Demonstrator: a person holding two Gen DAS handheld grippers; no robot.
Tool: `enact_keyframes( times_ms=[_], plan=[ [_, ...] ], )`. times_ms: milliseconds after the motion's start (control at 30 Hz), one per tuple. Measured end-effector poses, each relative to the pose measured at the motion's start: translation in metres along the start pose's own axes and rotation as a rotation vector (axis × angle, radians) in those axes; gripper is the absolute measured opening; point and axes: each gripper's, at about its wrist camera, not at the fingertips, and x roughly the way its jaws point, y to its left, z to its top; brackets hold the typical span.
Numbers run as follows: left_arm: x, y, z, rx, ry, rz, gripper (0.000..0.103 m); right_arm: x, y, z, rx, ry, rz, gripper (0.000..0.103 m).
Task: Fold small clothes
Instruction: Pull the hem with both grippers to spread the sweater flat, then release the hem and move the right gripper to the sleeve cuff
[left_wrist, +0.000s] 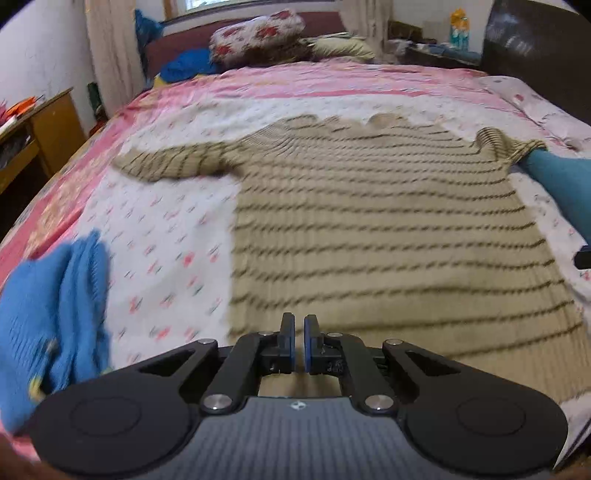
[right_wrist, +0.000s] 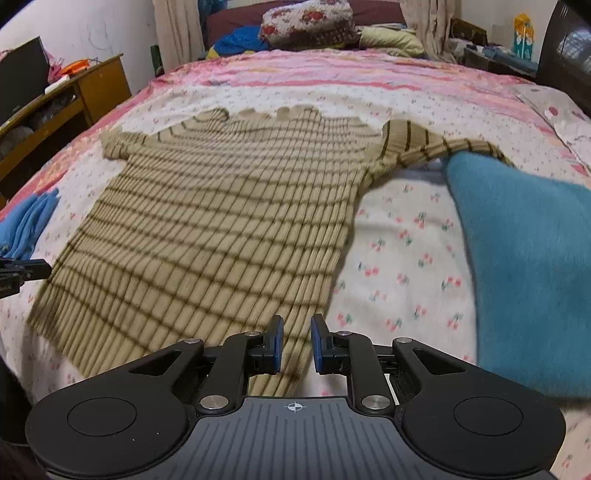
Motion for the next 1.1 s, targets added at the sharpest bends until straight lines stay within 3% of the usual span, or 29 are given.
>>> enact_keyframes(
  times_ms=[500, 667, 1100],
  plan=[
    [0.058, -0.097, 0.081, 0.123, -0.023, -0.182, 0.014, 0.015, -0.070, 0.059, 0.110, -0.073, -0.050, 0.018],
    [0.069, -0.119, 0.105, 0.150, -0.042, -0.202, 0.014, 0.021, -0.097, 0.080, 0.169, -0.080, -0.058, 0.021],
    [0.095, -0.131, 0.128, 0.149, -0.016, -0.175, 0.015, 0.049, -0.062, 0.089, 0.096, -0.047, 0.041, 0.021]
  ],
)
